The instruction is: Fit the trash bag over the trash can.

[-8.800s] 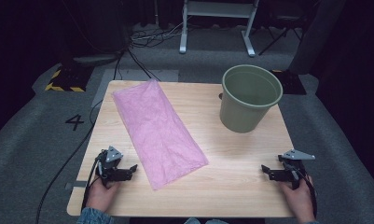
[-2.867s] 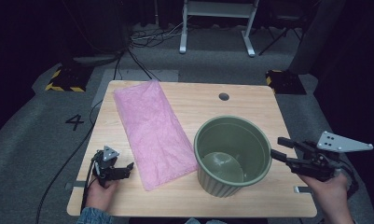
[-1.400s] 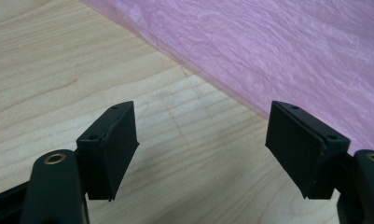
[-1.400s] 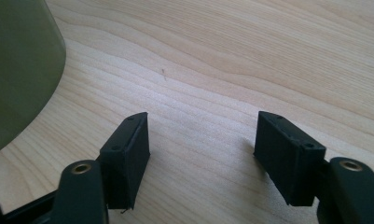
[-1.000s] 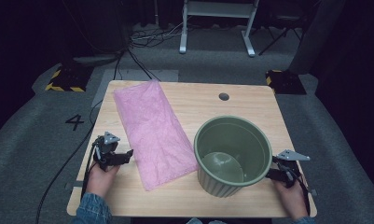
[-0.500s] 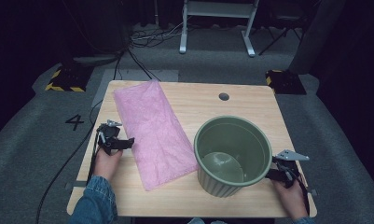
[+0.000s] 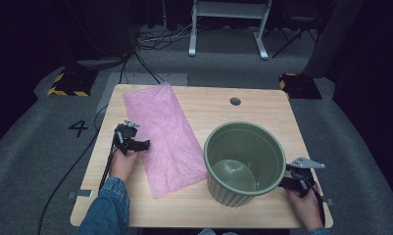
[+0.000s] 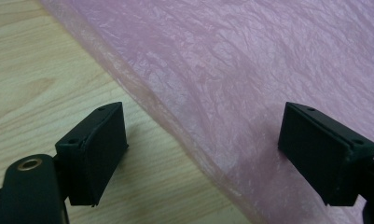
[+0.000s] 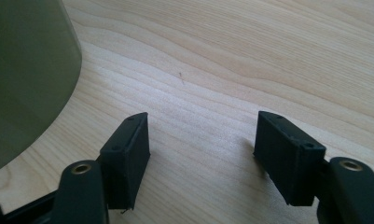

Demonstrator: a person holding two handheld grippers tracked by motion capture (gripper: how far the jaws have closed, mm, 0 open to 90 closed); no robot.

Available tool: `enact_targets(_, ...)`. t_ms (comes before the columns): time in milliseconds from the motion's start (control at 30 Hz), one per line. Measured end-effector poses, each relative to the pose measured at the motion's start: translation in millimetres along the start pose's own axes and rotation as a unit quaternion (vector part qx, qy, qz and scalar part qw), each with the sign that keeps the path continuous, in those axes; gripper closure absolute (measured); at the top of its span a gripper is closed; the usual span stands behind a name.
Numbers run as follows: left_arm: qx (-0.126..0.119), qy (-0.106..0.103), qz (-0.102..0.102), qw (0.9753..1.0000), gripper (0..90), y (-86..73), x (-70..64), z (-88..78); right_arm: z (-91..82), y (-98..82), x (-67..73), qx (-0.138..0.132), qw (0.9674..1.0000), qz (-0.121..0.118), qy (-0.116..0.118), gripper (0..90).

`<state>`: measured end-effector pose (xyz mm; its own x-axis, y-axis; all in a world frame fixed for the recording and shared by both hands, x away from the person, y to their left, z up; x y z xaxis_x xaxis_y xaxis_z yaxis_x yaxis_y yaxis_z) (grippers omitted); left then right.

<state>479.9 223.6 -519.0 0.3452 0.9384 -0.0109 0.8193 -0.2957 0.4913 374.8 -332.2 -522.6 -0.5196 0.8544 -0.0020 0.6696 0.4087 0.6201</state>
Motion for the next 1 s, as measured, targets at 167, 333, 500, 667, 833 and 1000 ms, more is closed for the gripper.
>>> enact_targets(167,-0.001,-0.001,0.002,1.0,16.5,9.5,-0.3,5.0,0.3,0.4,0.4,0.001,1.0,0.001,0.001,35.4)
enact_targets(333,-0.002,-0.007,0.012,0.9999,15.6,15.2,-3.9,8.6,0.3,0.4,0.4,0.0,1.0,0.001,0.001,35.4)
enact_targets(500,-0.009,-0.032,0.059,0.9977,43.3,13.5,-14.1,2.8,0.3,0.5,0.3,0.0,1.0,0.0,0.001,35.5)
enact_targets(667,-0.016,-0.048,0.087,0.9949,73.7,4.6,-24.6,-2.8,-0.2,0.1,4.6,-0.001,1.0,-0.002,0.004,38.8)
enact_targets(833,-0.03,-0.088,0.072,0.9931,89.0,-4.8,-25.2,-5.2,0.2,0.9,10.9,-0.003,1.0,-0.005,0.006,41.8)
enact_targets(1000,-0.073,-0.131,0.044,0.9877,89.5,-11.9,-19.2,-15.9,-2.2,-0.8,16.4,-0.002,0.9998,-0.014,0.016,47.8)
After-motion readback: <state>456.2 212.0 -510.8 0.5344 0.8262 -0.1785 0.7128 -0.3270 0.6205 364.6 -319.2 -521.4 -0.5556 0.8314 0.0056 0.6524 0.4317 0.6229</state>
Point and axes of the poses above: each handheld gripper's, and its own axes: z roughly forward along the jaws, y roughly out of its top, x roughly to its left, the point moved 3 cm from there along z, roughly forward along the jaws, and after that the axes turned 11 degrees about x, right-handed, at the moved point
